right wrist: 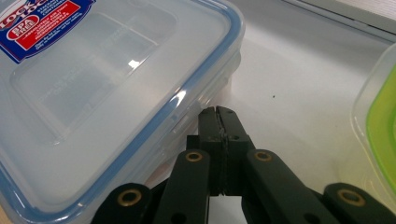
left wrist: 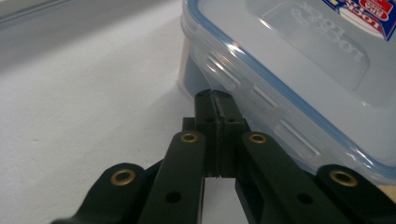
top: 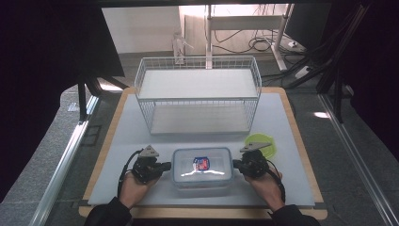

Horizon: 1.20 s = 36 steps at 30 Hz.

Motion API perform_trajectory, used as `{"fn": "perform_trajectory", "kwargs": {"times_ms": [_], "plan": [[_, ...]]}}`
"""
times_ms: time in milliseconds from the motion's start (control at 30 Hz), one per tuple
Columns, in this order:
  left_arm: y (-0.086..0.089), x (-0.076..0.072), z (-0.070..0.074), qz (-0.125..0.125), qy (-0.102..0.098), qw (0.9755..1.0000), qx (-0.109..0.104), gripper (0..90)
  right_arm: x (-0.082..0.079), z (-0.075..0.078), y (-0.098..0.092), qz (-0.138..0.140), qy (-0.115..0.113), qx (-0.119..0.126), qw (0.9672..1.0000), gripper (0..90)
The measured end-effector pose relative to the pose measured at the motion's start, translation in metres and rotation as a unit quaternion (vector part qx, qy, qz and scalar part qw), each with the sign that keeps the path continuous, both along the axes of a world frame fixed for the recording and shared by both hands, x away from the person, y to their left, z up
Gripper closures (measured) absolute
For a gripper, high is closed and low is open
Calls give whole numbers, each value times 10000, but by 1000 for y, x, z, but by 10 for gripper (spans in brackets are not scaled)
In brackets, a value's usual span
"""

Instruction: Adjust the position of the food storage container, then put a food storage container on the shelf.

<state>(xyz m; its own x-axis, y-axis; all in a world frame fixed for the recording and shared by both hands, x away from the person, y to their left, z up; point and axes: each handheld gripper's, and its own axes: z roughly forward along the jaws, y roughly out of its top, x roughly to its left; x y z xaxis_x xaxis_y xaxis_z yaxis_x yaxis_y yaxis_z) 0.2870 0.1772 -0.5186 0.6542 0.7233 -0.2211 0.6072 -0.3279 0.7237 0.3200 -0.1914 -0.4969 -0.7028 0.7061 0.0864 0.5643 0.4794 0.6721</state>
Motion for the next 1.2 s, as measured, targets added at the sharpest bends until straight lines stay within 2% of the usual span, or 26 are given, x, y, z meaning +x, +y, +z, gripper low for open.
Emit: {"fn": "perform_trajectory", "kwargs": {"times_ms": [33, 67, 100, 133, 167, 233, 300, 333, 400, 433, 467, 533, 567, 600, 667, 700, 800, 967, 1200], "plan": [[2, -2, 2, 15, -64, 10000, 6, 893, -3, 1, -1, 27, -98, -46, 9999, 890], [4, -4, 4, 83, -167, 9998, 59, 893, -3, 1, -1, 27, -98, -46, 9999, 890], [10, -6, 7, 147, -336, 9993, 43, 835, -7, 4, -4, 17, -217, -75, 9997, 840], [10, -6, 7, 147, -336, 9993, 43, 802, -7, 4, -4, 17, -217, -75, 9997, 840], [16, -10, 9, 175, -479, 9987, 18, 766, -11, 8, -9, 25, -290, 2, 9996, 789], [18, -12, 10, 204, -527, 9984, 50, 694, -15, 12, -13, 41, -374, 49, 9993, 751], [23, -19, 12, 161, -688, 9974, 103, 606, -19, 15, -15, 72, -436, 95, 9990, 698], [23, -19, 12, 161, -688, 9974, 103, 581, -19, 15, -15, 72, -436, 95, 9990, 698], [24, -24, 13, 122, -822, 9963, 234, 548, -23, 18, -18, 97, -497, 107, 9987, 642], [24, -26, 13, 94, -911, 9955, 258, 507, -24, 19, -19, 97, -534, 85, 9985, 622], [24, -30, 13, 77, -1028, 9940, 377, 414, -27, 20, -22, 92, -599, 130, 9981, 560], [24, -32, 12, -11, -1131, 9928, 390, 314, -30, 21, -26, 96, -655, 198, 9976, 459], [24, -32, 11, -46, -1118, 9929, 398, 258, -31, 21, -28, 90, -702, 246, 9972, 407], [24, -32, 11, -46, -1118, 9929, 398, 225, -31, 21, -28, 90, -702, 246, 9972, 407], [24, -33, 9, -34, -1121, 9928, 418, 209, -35, 19, -32, 66, -772, 289, 9966, 338], [26, -34, 9, -13, -1081, 9931, 452, 144, -37, 17, -36, 77, -799, 298, 9963, 287], [28, -34, 8, -28, -1047, 9937, 400, 103, -39, 15, -39, 73, -776, 336, 9964, 265], [28, -33, 10, -36, -1098, 9934, 318, 73, -38, 15, -42, 43, -734, 496, 9961, 216], [26, -29, 12, -43, -940, 9953, 214, 74, -38, 17, -39, 123, -765, 550, 9955, 180]]}}
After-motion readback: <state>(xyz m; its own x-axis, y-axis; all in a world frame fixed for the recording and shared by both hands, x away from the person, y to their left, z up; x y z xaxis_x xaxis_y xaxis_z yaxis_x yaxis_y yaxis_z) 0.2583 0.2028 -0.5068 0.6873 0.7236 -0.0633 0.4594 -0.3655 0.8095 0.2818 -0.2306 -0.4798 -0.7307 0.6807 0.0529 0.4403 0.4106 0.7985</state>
